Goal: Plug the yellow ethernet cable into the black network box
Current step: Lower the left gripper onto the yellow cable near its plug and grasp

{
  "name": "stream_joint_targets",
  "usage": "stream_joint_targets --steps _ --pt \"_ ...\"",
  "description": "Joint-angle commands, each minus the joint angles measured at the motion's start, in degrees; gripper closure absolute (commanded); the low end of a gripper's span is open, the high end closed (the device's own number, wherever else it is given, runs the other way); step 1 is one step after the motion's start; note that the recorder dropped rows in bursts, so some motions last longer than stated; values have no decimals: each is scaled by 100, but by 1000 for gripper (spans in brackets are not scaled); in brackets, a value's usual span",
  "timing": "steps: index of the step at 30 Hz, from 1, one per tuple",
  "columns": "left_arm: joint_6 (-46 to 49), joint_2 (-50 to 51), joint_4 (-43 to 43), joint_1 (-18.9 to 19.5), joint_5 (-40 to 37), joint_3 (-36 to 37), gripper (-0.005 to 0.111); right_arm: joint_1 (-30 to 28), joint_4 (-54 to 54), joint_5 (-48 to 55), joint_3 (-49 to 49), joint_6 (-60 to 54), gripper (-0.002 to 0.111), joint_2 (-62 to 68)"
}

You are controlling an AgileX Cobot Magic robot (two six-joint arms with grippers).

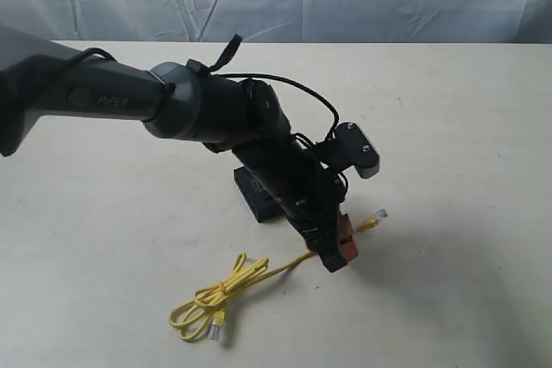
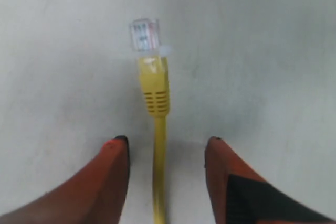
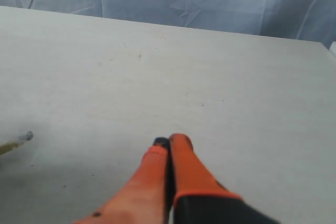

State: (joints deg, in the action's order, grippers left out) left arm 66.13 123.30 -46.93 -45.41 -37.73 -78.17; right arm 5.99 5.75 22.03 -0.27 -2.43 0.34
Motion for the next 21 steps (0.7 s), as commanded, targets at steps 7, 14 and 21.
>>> stream_joint_targets --steps 7,14,21 --pt "26 36 -157 -39 39 -16 62 -22 -6 -41 27 -11 108 -34" --pt "26 36 -147 -39 39 -16 62 -22 7 -41 27 -11 108 -34" --pt "26 -1 134 -39 18 -16 62 -22 7 -41 27 -11 108 -34"
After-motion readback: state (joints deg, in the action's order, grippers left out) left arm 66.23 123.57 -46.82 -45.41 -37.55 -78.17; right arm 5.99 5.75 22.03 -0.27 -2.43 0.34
